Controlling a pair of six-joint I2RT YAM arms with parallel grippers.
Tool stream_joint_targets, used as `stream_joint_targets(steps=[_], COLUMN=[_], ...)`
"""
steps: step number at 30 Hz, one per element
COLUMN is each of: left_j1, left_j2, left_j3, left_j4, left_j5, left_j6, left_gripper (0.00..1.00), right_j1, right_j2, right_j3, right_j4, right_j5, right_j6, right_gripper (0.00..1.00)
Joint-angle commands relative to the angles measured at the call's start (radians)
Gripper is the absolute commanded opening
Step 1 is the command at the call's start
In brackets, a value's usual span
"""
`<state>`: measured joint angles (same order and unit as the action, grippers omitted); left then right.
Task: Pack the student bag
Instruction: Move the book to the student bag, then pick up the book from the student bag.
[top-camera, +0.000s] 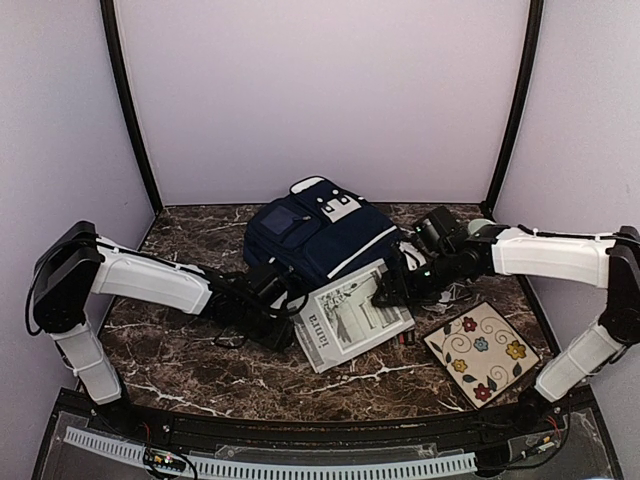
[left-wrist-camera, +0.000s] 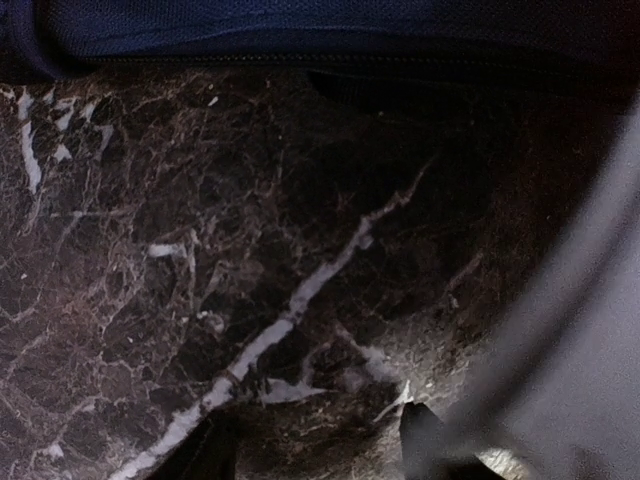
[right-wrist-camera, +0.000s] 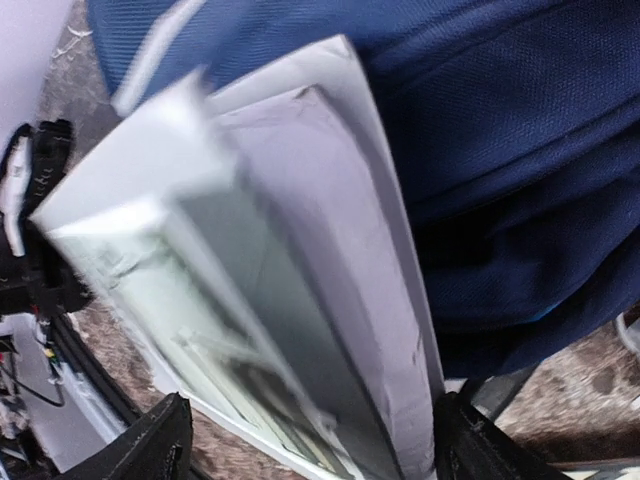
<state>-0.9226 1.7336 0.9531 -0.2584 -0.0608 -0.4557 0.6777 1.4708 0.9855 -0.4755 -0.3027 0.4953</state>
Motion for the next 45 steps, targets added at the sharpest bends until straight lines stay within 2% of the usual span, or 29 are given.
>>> stream_joint_targets(steps=[1, 5, 8, 10, 15, 19, 25, 28, 35, 41, 43, 45], left_j1=[0.001, 0.002, 0.002, 0.002, 0.002, 0.003, 0.009, 0.013, 0.020, 0.034, 0.034, 0.033], left_j2=[0.025, 0.033, 0.044, 0.052, 0.058, 0.066, 0.062, 0.053, 0.027, -0.050, -0.093, -0.130], left_j3=[0.014, 0.035, 0.056, 0.069, 0.085, 0.093, 0.095, 0.098, 0.104, 0.098, 0.110, 0.134], left_j4=[-0.009, -0.019, -0.024, -0.027, -0.030, -0.032, -0.029, -0.026, -0.028, -0.059, -0.063, -0.060], left_j5=[0.010, 0.011, 0.017, 0.019, 0.012, 0.011, 0.004, -0.002, -0.018, -0.057, -0.085, -0.090], left_j6=[0.020, 0.028, 0.034, 0.038, 0.049, 0.053, 0.061, 0.065, 0.081, 0.120, 0.180, 0.267], left_gripper=[0.59, 0.59, 0.59, 0.59, 0.59, 0.59, 0.59, 0.59, 0.59, 0.60, 0.62, 0.64], right_j1=[-0.028, -0.033, -0.038, -0.047, -0.050, -0.050, -0.049, -0.048, -0.037, -0.067, -0.110, -0.166], right_j2=[0.066, 0.115, 0.146, 0.151, 0.167, 0.144, 0.002, -0.041, -0.068, -0.147, -0.177, -0.221], right_j3=[0.069, 0.112, 0.108, 0.086, 0.006, -0.057, -0.144, -0.182, -0.205, -0.152, -0.124, -0.108], right_j4=[-0.042, -0.093, -0.054, 0.003, 0.181, 0.327, 0.516, 0.581, 0.595, 0.459, 0.372, 0.357], right_j5=[0.075, 0.162, 0.132, 0.027, -0.364, -0.585, -0.694, -0.710, -0.646, -0.581, -0.566, -0.590], right_j6=[-0.124, -0.184, -0.232, -0.253, -0.256, -0.182, -0.058, 0.017, 0.073, 0.058, 0.058, 0.085], right_gripper=[0.85, 0.90, 0.91, 0.89, 0.79, 0.66, 0.49, 0.39, 0.21, 0.10, 0.08, 0.08])
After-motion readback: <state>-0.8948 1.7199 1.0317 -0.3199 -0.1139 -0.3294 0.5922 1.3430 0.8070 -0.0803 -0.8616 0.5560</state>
